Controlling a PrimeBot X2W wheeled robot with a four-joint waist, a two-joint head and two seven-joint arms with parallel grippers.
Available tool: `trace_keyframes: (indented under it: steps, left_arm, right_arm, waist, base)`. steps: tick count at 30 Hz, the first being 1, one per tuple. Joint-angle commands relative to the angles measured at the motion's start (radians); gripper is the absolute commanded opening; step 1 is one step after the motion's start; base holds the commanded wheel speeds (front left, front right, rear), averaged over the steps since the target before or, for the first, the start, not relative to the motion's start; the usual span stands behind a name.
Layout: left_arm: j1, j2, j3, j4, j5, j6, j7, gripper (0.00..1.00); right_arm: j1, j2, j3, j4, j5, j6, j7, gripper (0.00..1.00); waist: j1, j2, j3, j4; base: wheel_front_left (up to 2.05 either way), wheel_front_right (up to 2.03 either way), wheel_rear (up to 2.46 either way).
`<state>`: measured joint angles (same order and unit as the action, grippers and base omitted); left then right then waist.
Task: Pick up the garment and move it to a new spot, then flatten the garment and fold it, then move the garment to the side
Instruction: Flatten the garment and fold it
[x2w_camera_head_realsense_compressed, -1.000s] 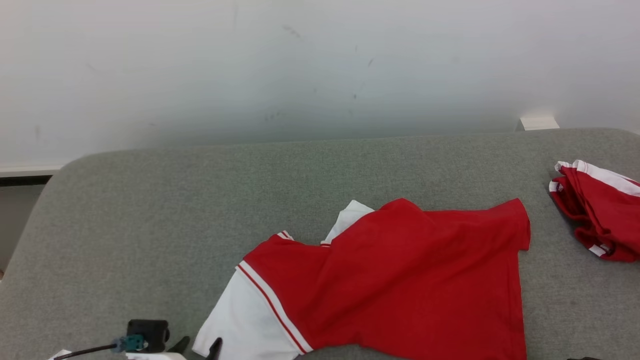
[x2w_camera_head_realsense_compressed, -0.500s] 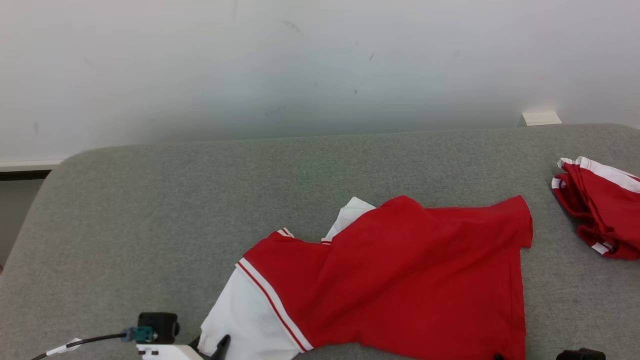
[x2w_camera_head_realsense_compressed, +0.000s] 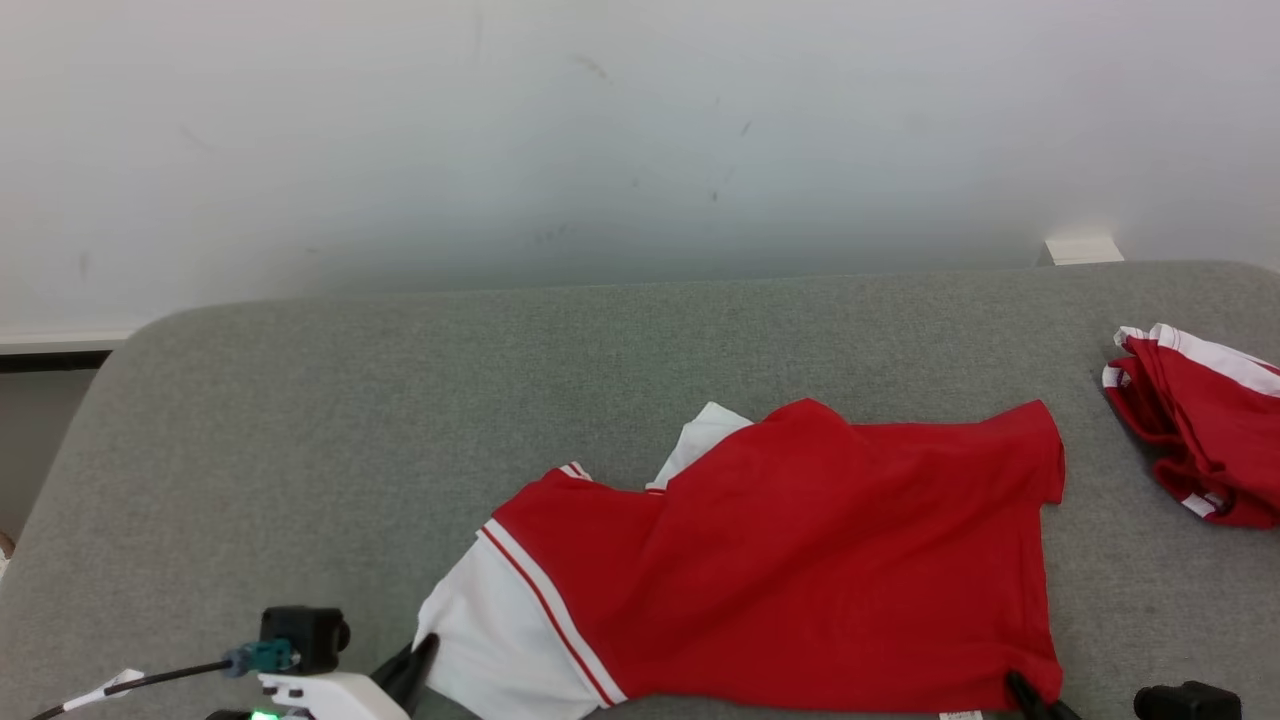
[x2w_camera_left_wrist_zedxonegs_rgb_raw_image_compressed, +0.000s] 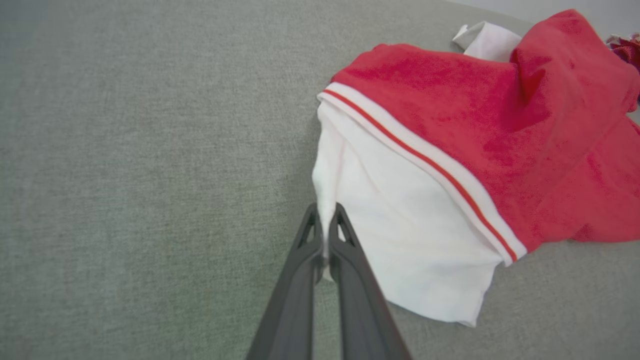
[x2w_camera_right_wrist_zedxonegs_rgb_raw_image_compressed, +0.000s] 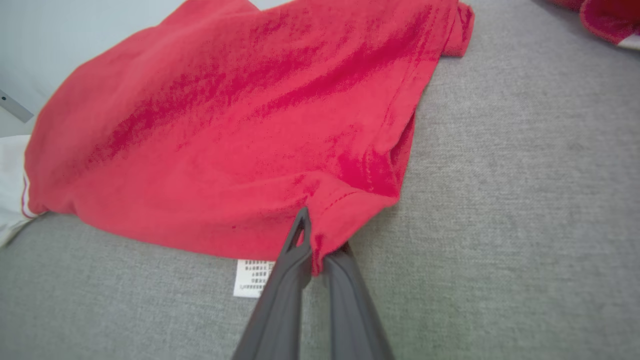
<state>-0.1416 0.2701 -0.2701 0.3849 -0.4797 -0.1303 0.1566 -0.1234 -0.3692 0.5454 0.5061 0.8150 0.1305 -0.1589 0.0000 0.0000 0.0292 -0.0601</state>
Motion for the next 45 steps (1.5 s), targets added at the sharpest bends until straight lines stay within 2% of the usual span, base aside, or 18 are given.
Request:
trace_keyframes:
  steps: [1,5,9,13,16,19,24,31,39,45]
  left_arm:
    - [0.010,0.006,0.001,-0.008,-0.003,0.002,-0.011,0.00]
    - [0.000,0.010,0.003,-0.067,-0.014,0.002,-0.031,0.00]
    - [-0.047,0.019,0.016,-0.130,-0.031,0.001,-0.054,0.00]
    - [-0.143,0.047,0.032,-0.150,-0.045,0.001,-0.063,0.00]
    - [-0.249,0.072,0.034,-0.135,-0.056,0.001,-0.055,0.00]
    - [-0.378,0.103,0.022,-0.108,-0.075,0.001,-0.043,0.00]
    - [-0.631,0.149,-0.052,-0.020,-0.092,0.001,-0.023,0.00]
    - [-0.990,0.160,-0.145,0.157,-0.097,0.001,-0.053,0.00]
    - [-1.294,0.152,-0.184,0.314,-0.146,0.001,-0.107,0.00]
    - [-1.463,0.160,-0.212,0.394,-0.162,0.001,-0.140,0.00]
  right_arm:
    - [-0.010,-0.011,-0.005,-0.009,0.012,0.000,-0.010,0.00]
    - [-0.007,-0.031,-0.026,-0.078,0.060,0.000,-0.028,0.00]
    - [-0.056,-0.067,-0.025,-0.165,0.108,0.000,-0.002,0.00]
    - [-0.163,-0.105,-0.018,-0.237,0.134,0.000,0.017,0.00]
    - [-0.281,-0.115,-0.021,-0.233,0.148,0.000,0.022,0.00]
    - [-0.426,-0.093,-0.024,-0.206,0.174,0.000,0.019,0.00]
    - [-0.686,-0.052,-0.005,-0.109,0.214,0.000,0.009,0.00]
    - [-1.030,0.011,0.024,0.080,0.194,0.000,-0.047,0.00]
    - [-1.309,0.010,0.073,0.207,0.164,0.000,-0.087,0.00]
    - [-1.453,-0.001,0.091,0.247,0.183,0.000,-0.099,0.00]
  waist:
    - [0.0000,0.0000,-0.002,0.000]
    - [0.0000,0.0000,-0.006,0.000]
    - [0.0000,0.0000,0.008,-0.011]
    - [0.0000,0.0000,0.054,-0.027]
    - [0.0000,0.0000,0.109,-0.037]
    - [0.0000,0.0000,0.183,-0.047]
    - [0.0000,0.0000,0.302,-0.050]
    - [0.0000,0.0000,0.410,-0.049]
    - [0.0000,0.0000,0.448,-0.055]
    - [0.0000,0.0000,0.441,-0.059]
  base:
    - [0.00,0.00,0.00]
    - [0.00,0.00,0.00]
    - [0.00,0.00,0.00]
    - [0.00,0.00,0.00]
    - [0.00,0.00,0.00]
    - [0.00,0.00,0.00]
    - [0.00,0.00,0.00]
    - [0.00,0.00,0.00]
    - [0.00,0.00,0.00]
    - [0.00,0.00,0.00]
